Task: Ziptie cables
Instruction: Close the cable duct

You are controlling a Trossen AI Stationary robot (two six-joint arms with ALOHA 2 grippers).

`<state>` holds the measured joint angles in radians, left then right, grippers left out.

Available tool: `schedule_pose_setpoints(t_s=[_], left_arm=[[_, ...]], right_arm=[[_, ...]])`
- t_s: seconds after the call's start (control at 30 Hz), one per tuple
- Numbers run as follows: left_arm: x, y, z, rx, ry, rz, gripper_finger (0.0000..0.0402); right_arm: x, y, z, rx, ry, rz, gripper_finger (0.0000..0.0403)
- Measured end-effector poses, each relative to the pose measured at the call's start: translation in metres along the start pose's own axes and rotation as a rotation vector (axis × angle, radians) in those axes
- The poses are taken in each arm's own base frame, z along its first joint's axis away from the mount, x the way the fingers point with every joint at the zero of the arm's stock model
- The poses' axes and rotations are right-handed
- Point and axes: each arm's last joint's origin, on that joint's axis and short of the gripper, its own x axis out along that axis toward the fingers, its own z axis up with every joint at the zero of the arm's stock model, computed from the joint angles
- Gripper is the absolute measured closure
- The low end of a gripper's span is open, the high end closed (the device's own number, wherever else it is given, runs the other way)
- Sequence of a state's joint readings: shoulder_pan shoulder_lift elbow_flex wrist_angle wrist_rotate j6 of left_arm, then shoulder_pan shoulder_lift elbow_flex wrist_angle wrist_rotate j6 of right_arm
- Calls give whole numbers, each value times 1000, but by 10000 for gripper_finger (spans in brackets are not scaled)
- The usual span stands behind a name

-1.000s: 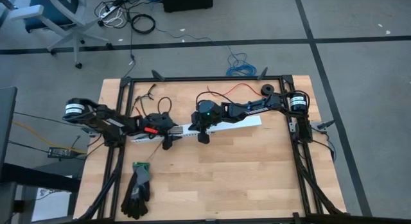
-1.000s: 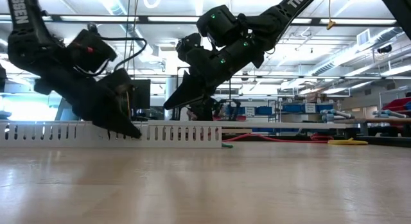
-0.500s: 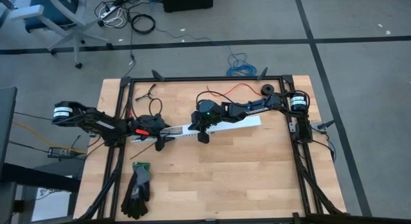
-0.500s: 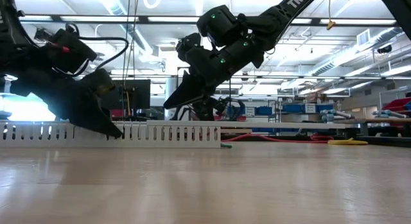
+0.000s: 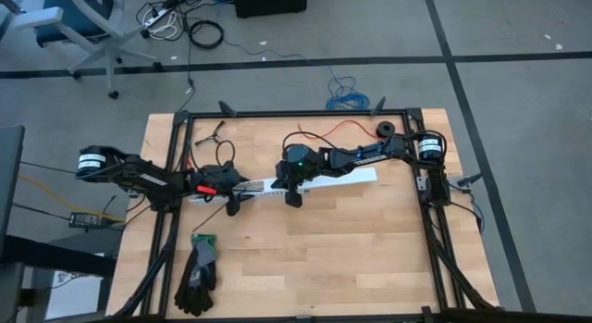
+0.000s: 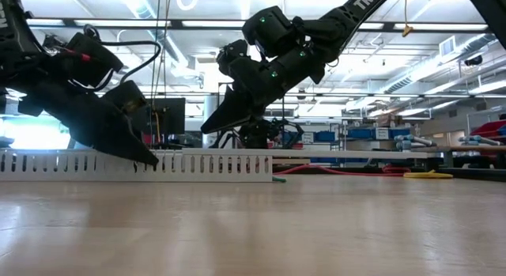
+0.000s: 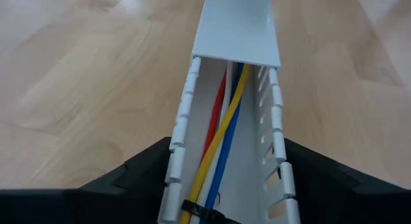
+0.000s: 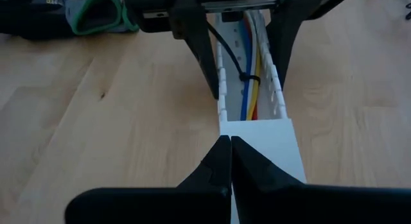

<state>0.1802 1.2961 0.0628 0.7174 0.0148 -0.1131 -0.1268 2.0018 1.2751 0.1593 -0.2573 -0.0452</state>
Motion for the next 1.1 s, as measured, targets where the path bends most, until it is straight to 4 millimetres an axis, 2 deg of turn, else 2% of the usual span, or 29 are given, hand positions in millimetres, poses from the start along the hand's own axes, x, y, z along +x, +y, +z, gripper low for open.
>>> schedule_pose_setpoints(t_s=[0.2, 0.53, 0.8, 0.97, 1.1], left_arm=[[0, 0, 4, -2, -45, -5, 151], [8, -2, 16, 28, -62, -1, 152], [37, -2, 24, 34, -3, -3, 152], [55, -3, 31, 37, 3, -3, 152], [62, -3, 34, 59, 8, -13, 152]], right_arm=[[0, -1, 0, 3, 5, -2, 403], [-5, -14, -8, 47, 70, -25, 403], [-12, -13, -7, 51, 116, -31, 403], [-23, -12, -11, 72, 226, -99, 403], [-18, -13, -17, 78, 258, -90, 403]])
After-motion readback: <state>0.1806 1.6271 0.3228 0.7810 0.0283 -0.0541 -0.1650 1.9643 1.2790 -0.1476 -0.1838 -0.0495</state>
